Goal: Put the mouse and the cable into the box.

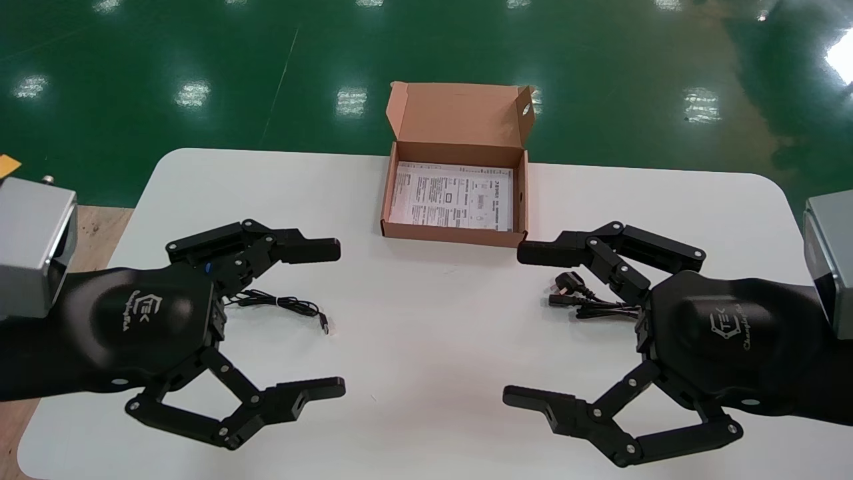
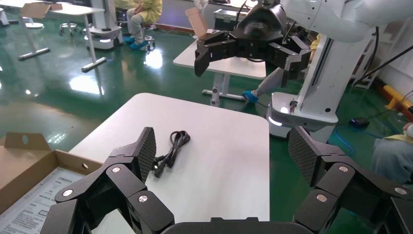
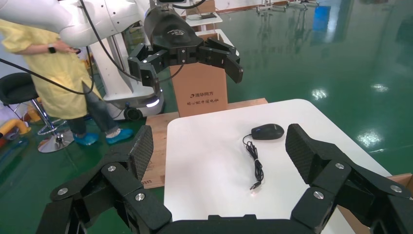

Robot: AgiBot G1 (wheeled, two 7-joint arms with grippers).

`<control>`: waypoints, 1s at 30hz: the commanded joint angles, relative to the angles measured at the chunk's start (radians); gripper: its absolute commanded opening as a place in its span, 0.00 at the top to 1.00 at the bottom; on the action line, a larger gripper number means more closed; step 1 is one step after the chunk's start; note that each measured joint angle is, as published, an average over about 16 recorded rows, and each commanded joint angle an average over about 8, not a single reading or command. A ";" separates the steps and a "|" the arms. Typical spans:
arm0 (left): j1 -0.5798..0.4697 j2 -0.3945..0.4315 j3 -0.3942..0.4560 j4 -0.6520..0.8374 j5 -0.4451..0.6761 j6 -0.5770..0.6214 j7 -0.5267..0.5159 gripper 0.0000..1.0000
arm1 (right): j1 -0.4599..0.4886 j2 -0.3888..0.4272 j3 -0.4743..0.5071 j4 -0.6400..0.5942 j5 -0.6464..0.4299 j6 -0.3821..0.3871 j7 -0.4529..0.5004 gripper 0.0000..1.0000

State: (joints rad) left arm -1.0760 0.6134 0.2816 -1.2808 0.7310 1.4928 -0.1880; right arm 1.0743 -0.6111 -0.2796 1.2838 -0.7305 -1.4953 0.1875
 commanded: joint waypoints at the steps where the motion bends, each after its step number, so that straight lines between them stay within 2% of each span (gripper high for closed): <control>1: 0.000 0.000 0.000 0.000 0.000 0.000 0.000 0.00 | 0.000 0.000 0.000 0.000 0.000 0.000 0.000 0.00; 22: -0.005 -0.005 0.007 -0.005 0.015 0.008 -0.003 0.00 | 0.006 0.001 -0.002 -0.002 -0.010 -0.001 -0.008 0.00; 26: -0.078 -0.013 0.070 -0.019 0.136 0.047 -0.033 0.00 | 0.036 0.009 -0.013 -0.001 -0.078 -0.017 -0.058 0.00; 30: -0.224 0.008 0.181 -0.004 0.349 0.081 -0.062 0.00 | 0.110 0.013 -0.048 -0.038 -0.232 -0.050 -0.182 0.00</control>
State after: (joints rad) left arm -1.2977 0.6428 0.4643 -1.2523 1.0763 1.5586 -0.2247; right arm 1.1911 -0.6046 -0.3409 1.2222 -0.9720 -1.5418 -0.0150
